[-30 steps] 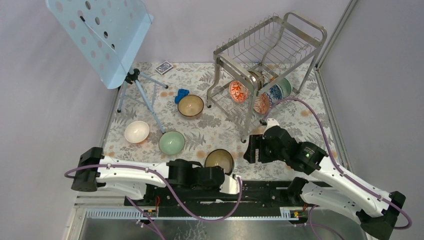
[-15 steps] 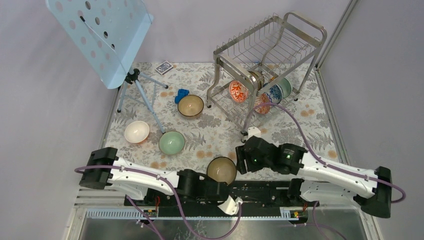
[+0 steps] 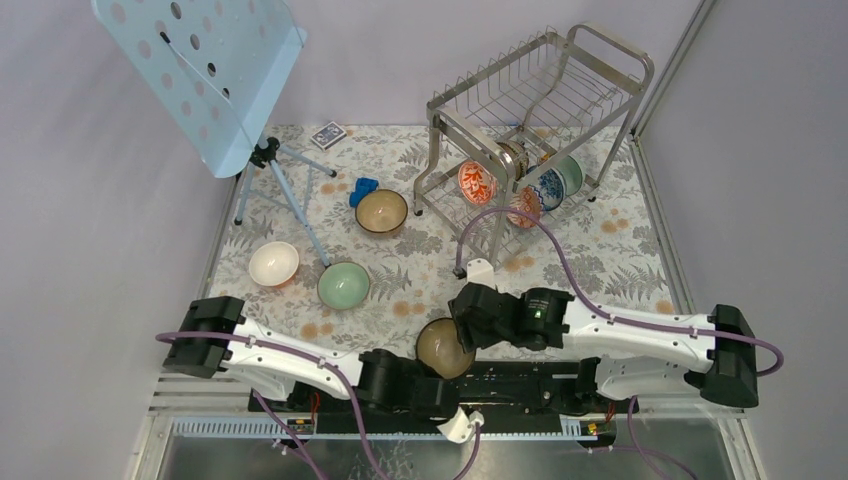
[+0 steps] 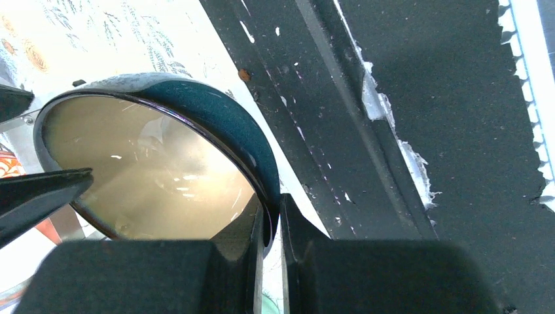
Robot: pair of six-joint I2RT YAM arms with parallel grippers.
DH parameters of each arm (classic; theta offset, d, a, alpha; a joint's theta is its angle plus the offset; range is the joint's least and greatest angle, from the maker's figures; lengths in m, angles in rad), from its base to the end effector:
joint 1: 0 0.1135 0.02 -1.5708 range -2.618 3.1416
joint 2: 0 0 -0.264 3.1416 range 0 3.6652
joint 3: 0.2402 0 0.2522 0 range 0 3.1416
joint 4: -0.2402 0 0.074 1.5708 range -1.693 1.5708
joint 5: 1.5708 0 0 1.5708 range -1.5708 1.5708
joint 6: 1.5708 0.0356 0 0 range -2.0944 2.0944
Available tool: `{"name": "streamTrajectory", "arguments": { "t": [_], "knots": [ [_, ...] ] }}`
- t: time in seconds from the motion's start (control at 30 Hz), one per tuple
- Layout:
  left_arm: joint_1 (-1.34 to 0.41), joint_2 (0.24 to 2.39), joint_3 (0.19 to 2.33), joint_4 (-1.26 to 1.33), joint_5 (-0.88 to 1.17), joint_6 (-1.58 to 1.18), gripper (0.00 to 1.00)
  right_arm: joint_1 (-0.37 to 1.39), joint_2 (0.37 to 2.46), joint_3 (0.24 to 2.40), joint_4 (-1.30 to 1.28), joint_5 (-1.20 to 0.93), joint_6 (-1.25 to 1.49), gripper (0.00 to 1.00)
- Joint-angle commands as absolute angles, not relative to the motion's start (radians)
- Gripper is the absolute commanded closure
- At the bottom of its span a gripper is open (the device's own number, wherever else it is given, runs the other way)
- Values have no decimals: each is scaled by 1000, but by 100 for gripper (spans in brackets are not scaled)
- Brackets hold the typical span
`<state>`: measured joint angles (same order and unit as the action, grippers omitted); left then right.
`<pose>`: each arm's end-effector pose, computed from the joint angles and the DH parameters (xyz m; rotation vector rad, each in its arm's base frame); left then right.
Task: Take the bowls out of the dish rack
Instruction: Place the bowl with the bowl.
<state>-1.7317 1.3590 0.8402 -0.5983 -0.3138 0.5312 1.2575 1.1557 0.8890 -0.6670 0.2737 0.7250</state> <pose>-0.0299 -0.2527 0.2053 2.3078 1.1893 0.0004 0.0801 0.2159 0.2614 -0.5537 2.4659 0.5062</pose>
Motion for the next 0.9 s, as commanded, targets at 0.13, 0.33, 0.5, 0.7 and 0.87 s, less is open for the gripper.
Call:
{"name": "streamTrajectory", "arguments": {
  "t": [0.13,0.33,0.5,0.7,0.87],
  "knots": [
    [-1756,1348,870,-572,-392,533,100,1293,1212,932,-690,335,758,47],
    [-1762,1339,885,-572,-395,508,100,1308,1257,931,-687,325,749,53],
    [-1767,1337,891,-573,-406,494,100,1319,1278,937,-688,331,750,58],
    [-1769,1338,905,-570,-393,462,100,1324,1288,937,-683,335,750,70],
    [-1769,1338,904,-549,-425,432,100,1328,1288,930,-684,346,758,92]
  ]
}}
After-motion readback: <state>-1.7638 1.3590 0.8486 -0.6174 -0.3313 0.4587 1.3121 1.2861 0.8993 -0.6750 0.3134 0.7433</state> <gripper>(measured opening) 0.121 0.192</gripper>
